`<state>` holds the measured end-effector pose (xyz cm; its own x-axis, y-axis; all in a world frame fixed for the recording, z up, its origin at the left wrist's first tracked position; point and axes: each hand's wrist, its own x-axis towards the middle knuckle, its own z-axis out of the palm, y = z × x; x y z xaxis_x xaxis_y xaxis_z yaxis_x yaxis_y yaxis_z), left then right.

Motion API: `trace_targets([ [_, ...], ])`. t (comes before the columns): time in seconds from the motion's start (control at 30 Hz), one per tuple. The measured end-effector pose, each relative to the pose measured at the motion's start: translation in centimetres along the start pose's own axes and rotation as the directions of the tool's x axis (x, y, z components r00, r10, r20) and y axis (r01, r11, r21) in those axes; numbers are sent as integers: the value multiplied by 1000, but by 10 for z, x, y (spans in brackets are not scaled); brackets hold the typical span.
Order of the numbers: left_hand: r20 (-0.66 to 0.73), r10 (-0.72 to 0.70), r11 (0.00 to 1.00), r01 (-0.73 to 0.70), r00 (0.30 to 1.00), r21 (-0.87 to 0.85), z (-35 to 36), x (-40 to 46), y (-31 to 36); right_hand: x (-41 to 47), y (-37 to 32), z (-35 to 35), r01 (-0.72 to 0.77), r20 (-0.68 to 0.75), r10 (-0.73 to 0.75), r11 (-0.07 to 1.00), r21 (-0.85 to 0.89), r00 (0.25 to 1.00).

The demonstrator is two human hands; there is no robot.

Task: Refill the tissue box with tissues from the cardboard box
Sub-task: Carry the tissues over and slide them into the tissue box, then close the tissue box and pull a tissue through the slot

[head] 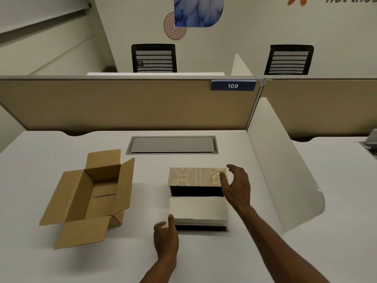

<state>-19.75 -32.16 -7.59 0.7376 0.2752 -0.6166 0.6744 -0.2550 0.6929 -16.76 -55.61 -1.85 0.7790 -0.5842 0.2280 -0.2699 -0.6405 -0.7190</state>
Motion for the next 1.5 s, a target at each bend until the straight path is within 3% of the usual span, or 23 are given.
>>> trace_targets([
  [0.07, 165, -153, 987, 158, 974, -20, 2, -13, -6, 22, -12, 2, 127, 189, -104, 986, -112, 976],
  [0.17, 434, -253, 950, 306, 865, -55, 9, -27, -10, 52, -32, 8, 297, 506, -141, 924, -242, 851],
  [0.23, 484, -241, 949, 309, 841, -64, 14, -27, -10, 65, -41, 17, 354, 670, -72, 887, -296, 739],
  [0.33, 496, -231, 948, 308, 837, -78, 20, -20, 0, 75, -51, 31, 412, 782, 16, 843, -346, 623],
  [0.57, 390, -184, 963, 244, 902, -110, 40, -7, 11, 84, -57, 42, 407, 809, 63, 840, -359, 585],
  [1.0, 311, -153, 976, 193, 938, -102, 48, -1, 7, 75, -53, 51, 320, 834, 120, 887, -334, 538],
  [1.5, 306, -136, 968, 192, 942, -161, 52, 5, 3, 62, -61, 58, 419, 925, 138, 861, -289, 354],
])
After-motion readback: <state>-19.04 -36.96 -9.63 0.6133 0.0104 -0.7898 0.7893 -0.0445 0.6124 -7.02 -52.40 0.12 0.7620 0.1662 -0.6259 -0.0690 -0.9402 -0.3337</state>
